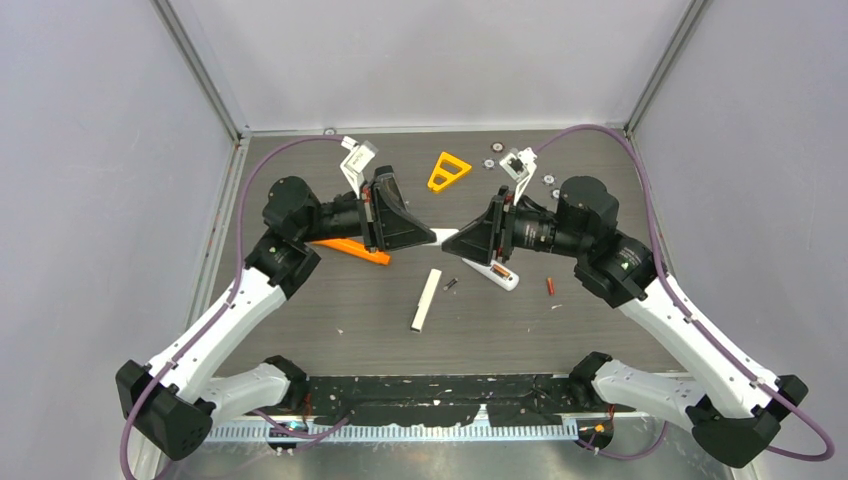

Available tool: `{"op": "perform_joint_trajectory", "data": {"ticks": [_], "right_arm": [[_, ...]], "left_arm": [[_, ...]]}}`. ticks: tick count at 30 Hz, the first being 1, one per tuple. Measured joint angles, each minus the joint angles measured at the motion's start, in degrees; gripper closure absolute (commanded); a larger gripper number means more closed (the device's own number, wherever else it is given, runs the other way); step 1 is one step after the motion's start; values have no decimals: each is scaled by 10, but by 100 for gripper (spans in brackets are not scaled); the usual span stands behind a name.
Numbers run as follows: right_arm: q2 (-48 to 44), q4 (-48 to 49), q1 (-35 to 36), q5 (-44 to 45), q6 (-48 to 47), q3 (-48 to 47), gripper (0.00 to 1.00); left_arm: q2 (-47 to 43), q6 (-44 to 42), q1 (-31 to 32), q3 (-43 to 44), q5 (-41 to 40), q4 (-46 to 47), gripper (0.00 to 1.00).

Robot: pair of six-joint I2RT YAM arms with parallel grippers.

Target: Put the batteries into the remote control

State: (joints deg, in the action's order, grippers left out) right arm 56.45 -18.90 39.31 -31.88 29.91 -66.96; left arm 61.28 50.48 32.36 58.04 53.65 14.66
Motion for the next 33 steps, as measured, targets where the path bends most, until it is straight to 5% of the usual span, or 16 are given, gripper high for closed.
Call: {"op": "perform_joint_trajectory", "data": {"ticks": [6,12,13,20,23,33], "right_arm": [[-16,26,-16,-8,17,14,61],[-17,45,-19,-15,31,23,83],[-17,48,-20,-18,34,24,90],[-17,64,-36,-23,53,42,95],[-23,61,-64,-6,66,71,95],[-36,10,-173,89,142,243,95]], "left_arm": [[3,0,-1,0,-1,0,100],[10,9,-1,0,-1,5,100],[13,14,-2,0,-1,7,81],[23,16,-5,-5,-24,16,29],[17,-19,-6,-11,-59,-18,21],[48,-141,4,-45,-236,-122,21]]}}
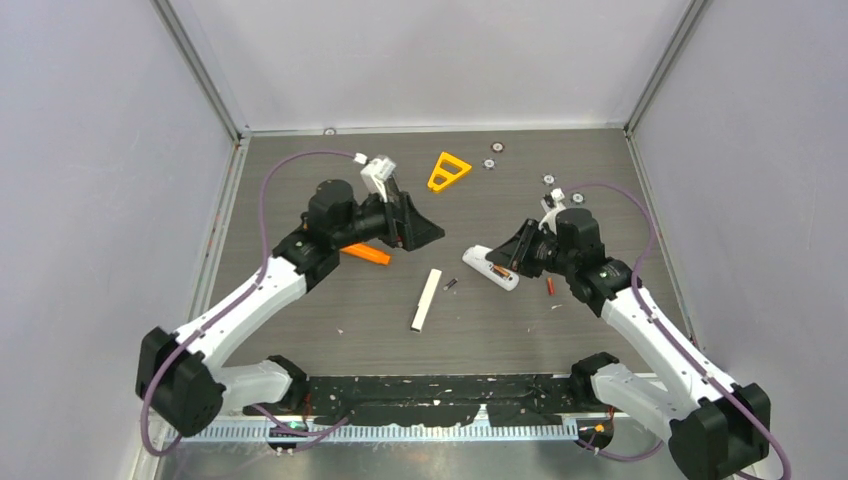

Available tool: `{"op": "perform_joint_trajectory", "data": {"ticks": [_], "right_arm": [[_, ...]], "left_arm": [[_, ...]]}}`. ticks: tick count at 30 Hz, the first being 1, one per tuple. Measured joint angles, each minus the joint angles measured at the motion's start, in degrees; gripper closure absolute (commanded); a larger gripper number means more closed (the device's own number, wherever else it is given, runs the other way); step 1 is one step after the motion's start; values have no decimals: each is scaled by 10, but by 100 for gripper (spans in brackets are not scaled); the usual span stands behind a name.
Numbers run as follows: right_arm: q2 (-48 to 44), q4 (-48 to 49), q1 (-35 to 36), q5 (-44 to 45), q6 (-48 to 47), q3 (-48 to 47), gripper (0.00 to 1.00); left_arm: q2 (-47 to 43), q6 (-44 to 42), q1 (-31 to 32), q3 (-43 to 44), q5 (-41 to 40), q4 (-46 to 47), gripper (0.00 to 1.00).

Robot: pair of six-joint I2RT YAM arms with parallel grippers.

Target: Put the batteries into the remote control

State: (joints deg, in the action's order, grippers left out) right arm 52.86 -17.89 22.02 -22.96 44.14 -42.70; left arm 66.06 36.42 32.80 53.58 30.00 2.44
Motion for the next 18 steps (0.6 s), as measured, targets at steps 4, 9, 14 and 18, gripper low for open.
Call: {"op": "perform_joint_trajectory", "data": {"ticks": [4,9,14,18], "right_arm": [[22,-3,-22,23,39,59,95],[52,33,-40,35,83,114,95],[85,76,-55,43,112,145,95],[85,115,-69,48,131,175,95]], "left_arm": [[66,-40,22,7,-37,-30,24],[158,-76,41,56,-60,-61,25],[237,-112,72,121,-81,-80,26],[290,-136,91,169,-96,-101,26]]}}
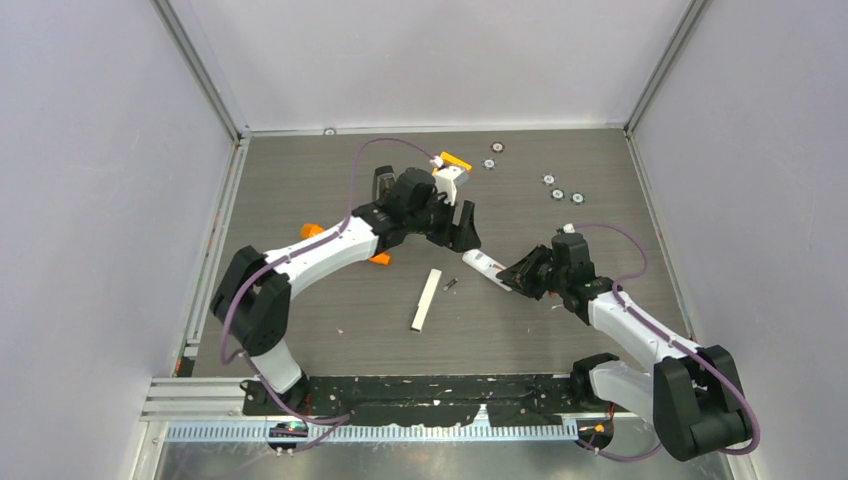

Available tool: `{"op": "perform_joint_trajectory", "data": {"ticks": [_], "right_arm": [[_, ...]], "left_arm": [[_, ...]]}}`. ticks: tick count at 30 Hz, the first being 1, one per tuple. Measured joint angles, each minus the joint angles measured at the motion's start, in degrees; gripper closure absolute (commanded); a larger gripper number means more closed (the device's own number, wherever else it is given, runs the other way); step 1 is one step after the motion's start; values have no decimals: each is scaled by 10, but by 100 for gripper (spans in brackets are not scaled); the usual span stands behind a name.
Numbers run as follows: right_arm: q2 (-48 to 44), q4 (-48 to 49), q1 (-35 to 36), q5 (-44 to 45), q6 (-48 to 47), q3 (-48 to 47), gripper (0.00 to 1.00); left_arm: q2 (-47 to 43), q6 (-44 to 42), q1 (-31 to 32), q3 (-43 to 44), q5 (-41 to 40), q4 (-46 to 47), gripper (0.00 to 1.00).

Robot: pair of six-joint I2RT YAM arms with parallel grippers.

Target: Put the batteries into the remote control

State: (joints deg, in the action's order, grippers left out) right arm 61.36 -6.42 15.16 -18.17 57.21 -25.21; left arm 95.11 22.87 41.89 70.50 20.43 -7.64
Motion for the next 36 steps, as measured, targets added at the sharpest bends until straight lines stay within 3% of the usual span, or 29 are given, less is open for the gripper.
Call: {"op": "perform_joint_trajectory", "data": {"ticks": [14,29,36], "right_arm": [[49,94,-59,-24,19,30,95],[104,137,-78,-66,26,30,95],[110,127,-78,-70,25,23,87]], "left_arm": [[165,-36,16,123,-25,-104,26],[224,-23,16,181,-43,-165,27],[244,-17,16,191,-66,-173,26]]}}
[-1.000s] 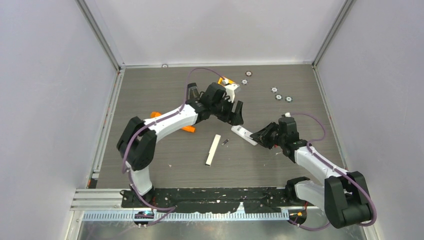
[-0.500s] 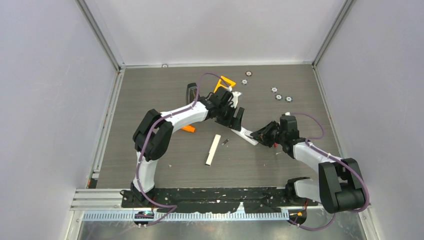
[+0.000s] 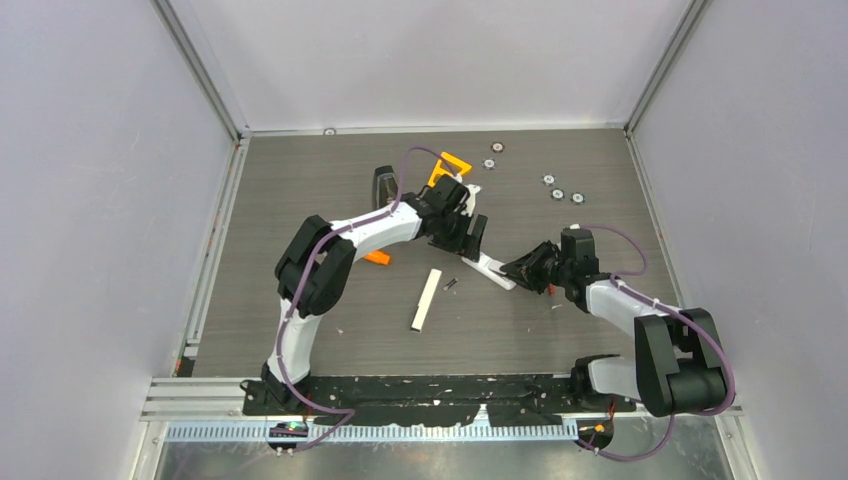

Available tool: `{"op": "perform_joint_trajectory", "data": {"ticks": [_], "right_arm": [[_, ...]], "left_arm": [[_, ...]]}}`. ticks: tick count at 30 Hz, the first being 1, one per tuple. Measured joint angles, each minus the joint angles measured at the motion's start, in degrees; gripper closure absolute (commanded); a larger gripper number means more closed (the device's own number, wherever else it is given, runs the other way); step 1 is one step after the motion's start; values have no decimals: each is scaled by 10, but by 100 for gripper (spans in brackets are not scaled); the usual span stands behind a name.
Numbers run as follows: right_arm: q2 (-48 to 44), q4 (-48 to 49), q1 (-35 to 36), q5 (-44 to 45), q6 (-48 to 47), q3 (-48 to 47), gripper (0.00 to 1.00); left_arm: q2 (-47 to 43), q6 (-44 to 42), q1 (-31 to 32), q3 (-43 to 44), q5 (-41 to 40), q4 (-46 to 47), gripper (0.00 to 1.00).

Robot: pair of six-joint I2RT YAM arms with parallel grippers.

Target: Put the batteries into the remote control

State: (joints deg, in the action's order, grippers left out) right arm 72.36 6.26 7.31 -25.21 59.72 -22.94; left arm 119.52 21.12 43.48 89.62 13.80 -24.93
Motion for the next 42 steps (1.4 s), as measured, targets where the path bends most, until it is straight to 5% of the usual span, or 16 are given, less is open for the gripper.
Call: {"op": "perform_joint_trajectory", "data": {"ticks": [12,20,34,42], "right_arm": [[13,-50,-1,-3,-17,-27,83],[20,-60,-2,-10,-30,-32,92],[38,-106,-3,0,-41,-50,59],[33,-138,-1,14,-43,-72,52]], "left_arm": [[7,31,-1,1,-19,4,26],[19,45,-1,3,-18,11,26],[28,50,-1,12,-18,15,26],[30,53,-1,15,-18,15,26]]}}
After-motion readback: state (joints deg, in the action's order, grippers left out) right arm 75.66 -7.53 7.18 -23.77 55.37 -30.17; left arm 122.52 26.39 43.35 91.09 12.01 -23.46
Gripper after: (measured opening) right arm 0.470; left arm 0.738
